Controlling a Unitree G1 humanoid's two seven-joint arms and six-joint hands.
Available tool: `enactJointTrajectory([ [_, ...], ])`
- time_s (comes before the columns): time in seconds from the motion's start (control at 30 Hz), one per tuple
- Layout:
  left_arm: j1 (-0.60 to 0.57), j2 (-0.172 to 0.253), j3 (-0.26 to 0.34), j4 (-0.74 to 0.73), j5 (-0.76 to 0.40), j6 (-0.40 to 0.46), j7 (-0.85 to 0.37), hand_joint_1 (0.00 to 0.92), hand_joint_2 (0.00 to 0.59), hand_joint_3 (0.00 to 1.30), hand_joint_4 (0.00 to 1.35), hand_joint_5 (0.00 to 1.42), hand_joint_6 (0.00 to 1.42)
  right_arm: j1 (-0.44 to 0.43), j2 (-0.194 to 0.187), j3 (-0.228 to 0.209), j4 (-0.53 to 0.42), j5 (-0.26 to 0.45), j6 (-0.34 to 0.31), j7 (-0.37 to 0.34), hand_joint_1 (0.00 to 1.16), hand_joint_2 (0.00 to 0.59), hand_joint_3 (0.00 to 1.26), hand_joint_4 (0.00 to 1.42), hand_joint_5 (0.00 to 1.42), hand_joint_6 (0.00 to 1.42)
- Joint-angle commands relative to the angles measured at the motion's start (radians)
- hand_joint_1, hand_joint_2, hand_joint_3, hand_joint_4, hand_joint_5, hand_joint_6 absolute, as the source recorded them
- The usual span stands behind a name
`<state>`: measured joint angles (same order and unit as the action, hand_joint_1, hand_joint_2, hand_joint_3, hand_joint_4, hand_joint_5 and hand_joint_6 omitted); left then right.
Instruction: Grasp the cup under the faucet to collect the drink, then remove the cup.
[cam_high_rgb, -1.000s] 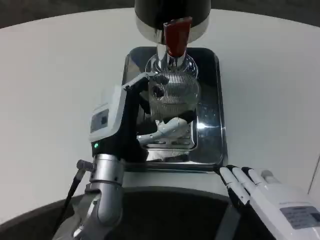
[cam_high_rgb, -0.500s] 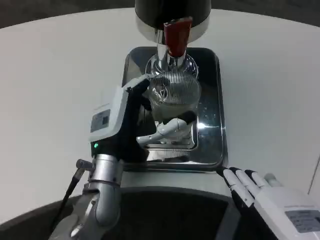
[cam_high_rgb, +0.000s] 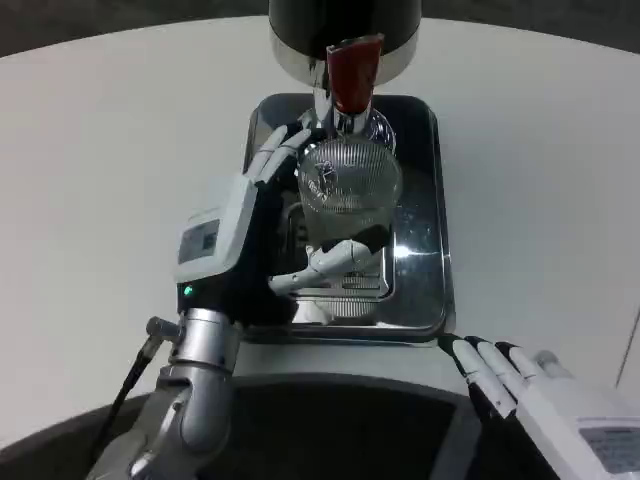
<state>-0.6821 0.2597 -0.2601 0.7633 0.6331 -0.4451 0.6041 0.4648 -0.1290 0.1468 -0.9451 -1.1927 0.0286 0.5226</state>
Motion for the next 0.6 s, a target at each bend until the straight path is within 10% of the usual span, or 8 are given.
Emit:
enactJointTrajectory([
  [0.03, 0.056, 0.028, 0.018, -0.058, -0.03, -0.02, -0.027, 0.2, 0.0, 0.27, 0.14, 0.46, 0.79, 0.018, -0.001, -0.002, -0.013, 0.003, -0.015, -0.015, 0.67, 0.301, 0.0, 0.0, 0.0, 0.0],
  [0.6, 0.333, 0.149, 0.253, -0.53, -0.176, -0.009, -0.165, 0.124, 0.0, 0.34, 0.26, 0.42, 0.39, -0.033, -0.006, 0.001, 0.021, 0.004, -0.012, 0.0, 0.66, 0.307, 0.0, 0.0, 0.0, 0.0],
])
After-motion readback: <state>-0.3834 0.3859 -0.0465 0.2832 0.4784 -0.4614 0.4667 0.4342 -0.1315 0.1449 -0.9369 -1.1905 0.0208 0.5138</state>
